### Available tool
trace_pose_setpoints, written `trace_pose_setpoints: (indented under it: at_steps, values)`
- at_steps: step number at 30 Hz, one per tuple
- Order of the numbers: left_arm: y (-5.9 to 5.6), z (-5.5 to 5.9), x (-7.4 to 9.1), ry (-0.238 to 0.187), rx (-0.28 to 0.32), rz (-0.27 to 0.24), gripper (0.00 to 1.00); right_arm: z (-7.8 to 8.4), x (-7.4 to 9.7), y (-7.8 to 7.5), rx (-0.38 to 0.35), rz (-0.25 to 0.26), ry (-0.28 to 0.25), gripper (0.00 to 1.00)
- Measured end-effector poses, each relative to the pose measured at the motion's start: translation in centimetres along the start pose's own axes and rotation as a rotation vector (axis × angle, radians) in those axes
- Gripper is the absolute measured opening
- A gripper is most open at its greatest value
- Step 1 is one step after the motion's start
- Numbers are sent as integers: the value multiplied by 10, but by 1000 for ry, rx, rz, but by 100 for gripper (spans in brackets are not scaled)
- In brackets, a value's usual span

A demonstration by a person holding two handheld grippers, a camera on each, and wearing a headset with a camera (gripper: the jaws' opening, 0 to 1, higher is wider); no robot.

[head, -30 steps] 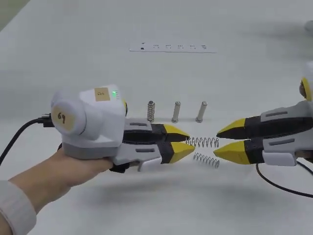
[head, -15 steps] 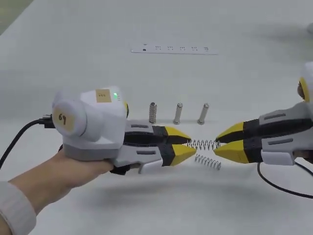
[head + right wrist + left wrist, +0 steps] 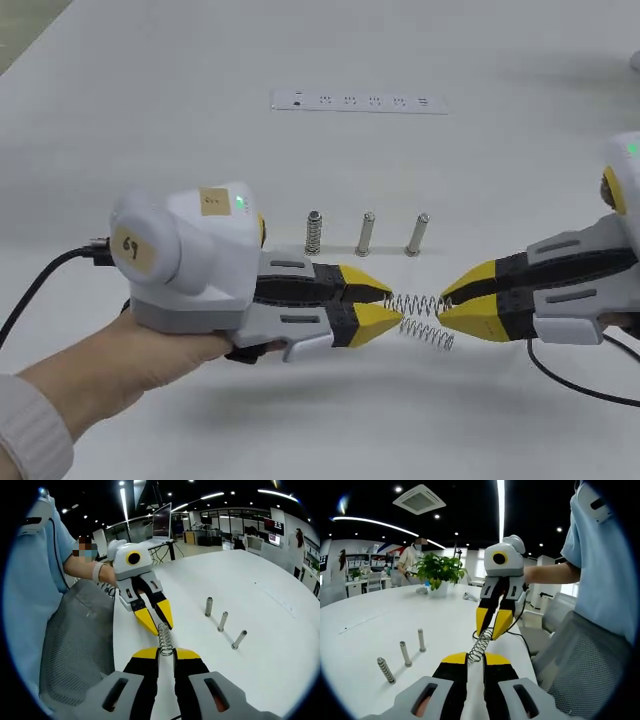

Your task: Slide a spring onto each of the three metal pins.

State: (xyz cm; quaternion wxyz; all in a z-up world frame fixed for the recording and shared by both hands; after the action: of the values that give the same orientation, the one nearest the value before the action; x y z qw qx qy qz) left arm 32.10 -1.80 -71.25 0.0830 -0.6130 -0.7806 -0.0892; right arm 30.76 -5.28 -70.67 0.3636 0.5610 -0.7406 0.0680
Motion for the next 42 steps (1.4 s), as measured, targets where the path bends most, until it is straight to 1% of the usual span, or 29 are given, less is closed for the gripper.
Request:
trace_pose_setpoints:
  at_steps: [2,4,5,9,10,11,13,14,16,20,22,24,26,30,35,42]
  values:
    - [-1,1,0,4,-4,2,4,2,-1,1,9,2,30,8]
    - [-2,3,-1,13,-16,7,4,4,-3,3,-2,-10,57,8]
    - [-3,4,-1,20,-20,7,4,3,-4,2,11,-4,70,8]
    - [-4,7,-1,37,-35,16,4,5,-7,4,35,-19,119,8]
    - [-5,9,0,49,-55,24,4,5,-8,5,39,-24,133,8]
    - [-6,10,0,52,-55,24,4,5,-8,5,45,-26,137,8]
    - [-8,14,1,72,-75,38,4,5,-10,6,56,-36,162,7]
    - [-8,14,1,74,-72,37,4,4,-10,7,67,-40,171,7]
    - [-9,17,2,88,-87,44,4,3,-12,8,83,-44,192,7]
    - [-10,20,2,110,-104,44,3,-1,-13,9,105,-52,218,7]
    - [-9,21,2,114,-106,43,3,-2,-14,8,125,-51,240,7]
    - [-9,23,2,128,-121,45,3,-5,-16,9,132,-58,248,7]
    - [-11,25,2,140,-135,51,3,-6,-17,9,152,-62,267,7]
    - [-13,29,1,164,-157,65,3,-10,-21,12,184,-73,290,7]
    - [-14,31,0,170,-154,69,3,-14,-24,15,210,-85,311,7]
    - [-14,33,-1,180,-152,68,2,-15,-26,15,243,-87,342,7]
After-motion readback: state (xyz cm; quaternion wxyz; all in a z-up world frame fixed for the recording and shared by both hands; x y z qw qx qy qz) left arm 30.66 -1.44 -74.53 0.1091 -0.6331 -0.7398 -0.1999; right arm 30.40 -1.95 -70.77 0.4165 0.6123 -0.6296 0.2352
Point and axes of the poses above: the centre of the closed fingertips' face, and the gripper's own axes: x roughly backward along the fingers, y roughly to its left, z roughly out of its underside, the point moved 1 cm from there along x, roughly backward along the fingers, and after that the axes turned 10 degrees about -x, right-handed, at the moved point
